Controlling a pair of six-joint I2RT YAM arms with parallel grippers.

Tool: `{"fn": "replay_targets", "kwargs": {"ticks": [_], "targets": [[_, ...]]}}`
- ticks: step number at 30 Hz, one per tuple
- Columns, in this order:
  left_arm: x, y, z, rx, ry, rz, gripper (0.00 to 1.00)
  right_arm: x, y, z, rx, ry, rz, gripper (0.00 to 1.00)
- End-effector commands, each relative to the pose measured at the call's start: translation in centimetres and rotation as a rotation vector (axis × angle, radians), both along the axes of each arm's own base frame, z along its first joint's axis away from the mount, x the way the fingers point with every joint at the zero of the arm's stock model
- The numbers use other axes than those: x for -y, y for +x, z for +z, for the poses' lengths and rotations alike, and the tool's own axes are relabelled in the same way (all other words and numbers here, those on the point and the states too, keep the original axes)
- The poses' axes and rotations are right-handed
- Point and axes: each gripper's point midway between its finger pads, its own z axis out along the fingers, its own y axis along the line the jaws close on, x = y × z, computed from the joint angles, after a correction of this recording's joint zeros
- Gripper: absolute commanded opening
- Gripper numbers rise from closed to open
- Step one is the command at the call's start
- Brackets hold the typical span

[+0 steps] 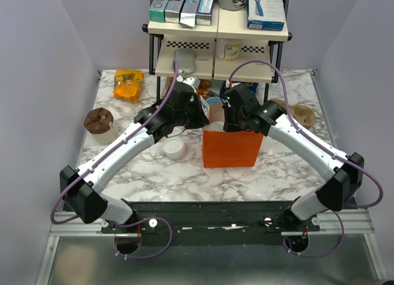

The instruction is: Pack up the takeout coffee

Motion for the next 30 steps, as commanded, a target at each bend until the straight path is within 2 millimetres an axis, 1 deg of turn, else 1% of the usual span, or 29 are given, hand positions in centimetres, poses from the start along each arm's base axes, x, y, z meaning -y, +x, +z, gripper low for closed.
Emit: {"fn": "replay_targets", "kwargs": {"ticks": [1, 7, 14, 30], "targets": [[-0.4, -0.2, 0.2, 0.017, -0.001, 0.014, 0.06, -0.2, -0.9, -1.0, -0.036, -0.001, 0.019, 0.01], [-0.2, -0.2, 0.0, 0.013, -0.005, 0.011, 0.06, -0.3, -0.9, -1.7, -0.055, -0.009, 0.018, 0.01], [-0.2, -0.3, -0.1, 0.017, -0.006, 0.006, 0.06, -0.9, -1.4, -2.8, -0.099, -0.003, 0.044, 0.01], [-0.1, -0.8, -0.6, 0.011, -0.009, -0.013, 0.06, -0.9, -2.4, -4.9, -0.179, -0.013, 0.030, 0.01]]}}
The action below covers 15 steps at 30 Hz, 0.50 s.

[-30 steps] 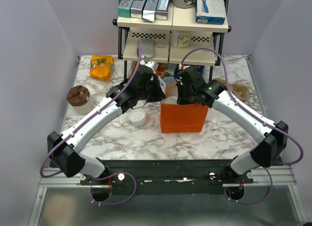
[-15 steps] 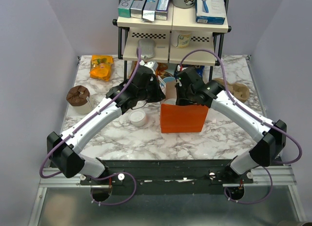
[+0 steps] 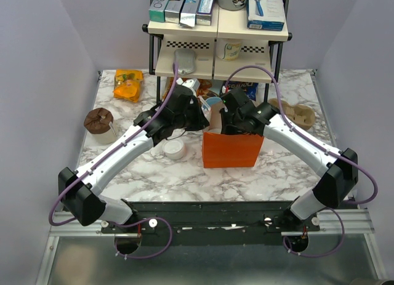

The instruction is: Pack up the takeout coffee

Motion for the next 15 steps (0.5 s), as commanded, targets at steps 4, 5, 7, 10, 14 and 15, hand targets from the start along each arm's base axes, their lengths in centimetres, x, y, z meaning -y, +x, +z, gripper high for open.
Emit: {"fn": "replay_targets", "kwargs": {"ticks": [4, 5, 7, 10, 14, 15], "targets": [[-0.1, -0.5, -0.5, 0.000, 0.001, -0.008, 0.06, -0.3, -1.2, -2.4, -0.075, -0.002, -0.005, 0.01], [-0.1, -0.6, -0.5, -0.001, 0.000, -0.007, 0.06, -0.3, -1.2, -2.5, -0.076, -0.001, -0.008, 0.01], [-0.1, -0.7, -0.4, -0.001, -0.002, -0.008, 0.06, -0.4, -1.2, -2.5, -0.071, 0.012, -0.011, 0.01], [-0.2, -0.8, -0.5, 0.000, -0.001, -0.008, 0.06, -0.5, -1.3, -3.1, -0.079, 0.013, -0.012, 0.01], [-0.2, -0.9, -0.5, 0.001, 0.000, -0.006, 0.06, -0.2, -1.3, -3.5, -0.084, 0.005, -0.028, 0.01], [-0.2, -1.0, -0.5, 0.002, -0.001, -0.008, 0.06, -0.1, -1.4, -3.7, -0.087, 0.006, -0.031, 0.01]]}}
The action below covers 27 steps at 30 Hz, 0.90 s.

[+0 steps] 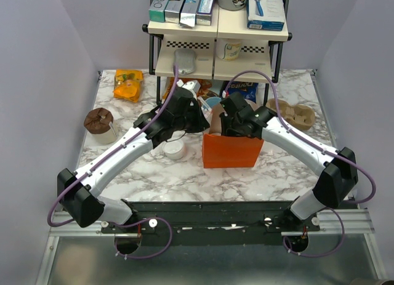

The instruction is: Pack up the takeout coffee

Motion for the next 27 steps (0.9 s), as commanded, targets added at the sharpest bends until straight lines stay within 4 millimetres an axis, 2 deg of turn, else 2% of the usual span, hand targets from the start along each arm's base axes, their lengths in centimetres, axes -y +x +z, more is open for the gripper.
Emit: {"fn": "replay_targets", "kwargs": {"ticks": [1, 8, 27], "targets": [[-0.2, -0.6, -0.2, -0.002, 0.002, -0.001, 0.06, -0.1, -0.6, -1.4, -0.032, -0.001, -0.013, 0.01], [-0.1, -1.0, -0.1, 0.000, 0.004, -0.006, 0.06, 0.0, -0.5, -1.9, -0.022, 0.009, -0.039, 0.01], [0.3, -1.8, 0.1, 0.007, 0.009, -0.013, 0.04, 0.2, 0.2, -1.8, 0.017, 0.035, -0.101, 0.01]]}}
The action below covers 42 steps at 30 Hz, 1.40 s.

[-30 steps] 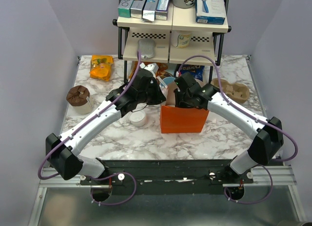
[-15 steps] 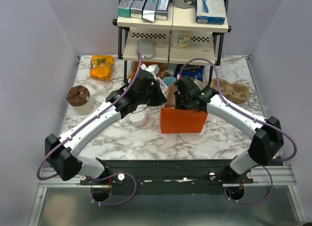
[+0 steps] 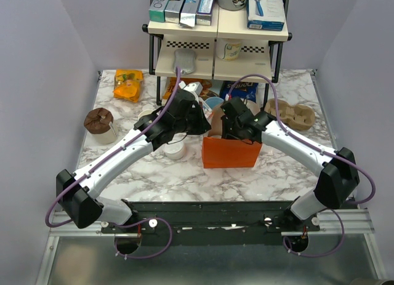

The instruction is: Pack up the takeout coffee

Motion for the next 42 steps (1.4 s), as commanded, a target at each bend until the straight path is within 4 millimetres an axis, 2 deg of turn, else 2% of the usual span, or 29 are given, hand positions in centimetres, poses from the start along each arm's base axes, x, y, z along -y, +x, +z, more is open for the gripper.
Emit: {"fn": "replay_targets", "kwargs": {"ticks": [1, 22, 30, 33, 36, 37, 42], "targets": [[-0.40, -0.58, -0.24, -0.006, 0.011, 0.012, 0.04, -0.11, -0.01, -0.10, 0.015, 0.013, -0.020, 0.01], [-0.51, -0.64, -0.15, -0.008, 0.012, 0.028, 0.05, -0.42, -0.45, -0.24, -0.002, 0.036, -0.012, 0.06], [-0.49, -0.68, -0.21, -0.008, 0.016, 0.028, 0.05, -0.26, -0.45, 0.10, 0.001, 0.038, -0.021, 0.16], [-0.46, -0.73, -0.26, -0.010, 0.018, 0.027, 0.07, -0.23, -0.49, 0.04, -0.003, 0.034, -0.024, 0.24], [-0.43, -0.70, -0.25, -0.010, 0.018, 0.027, 0.08, -0.20, -0.51, 0.13, -0.002, 0.035, -0.027, 0.27], [-0.47, -0.74, -0.18, -0.010, 0.018, 0.027, 0.08, -0.17, -0.52, 0.12, -0.003, 0.036, -0.032, 0.33], [-0.71, -0.42, -0.26, -0.006, 0.030, 0.047, 0.08, -0.15, -0.54, 0.31, -0.002, 0.040, -0.037, 0.40]]}}
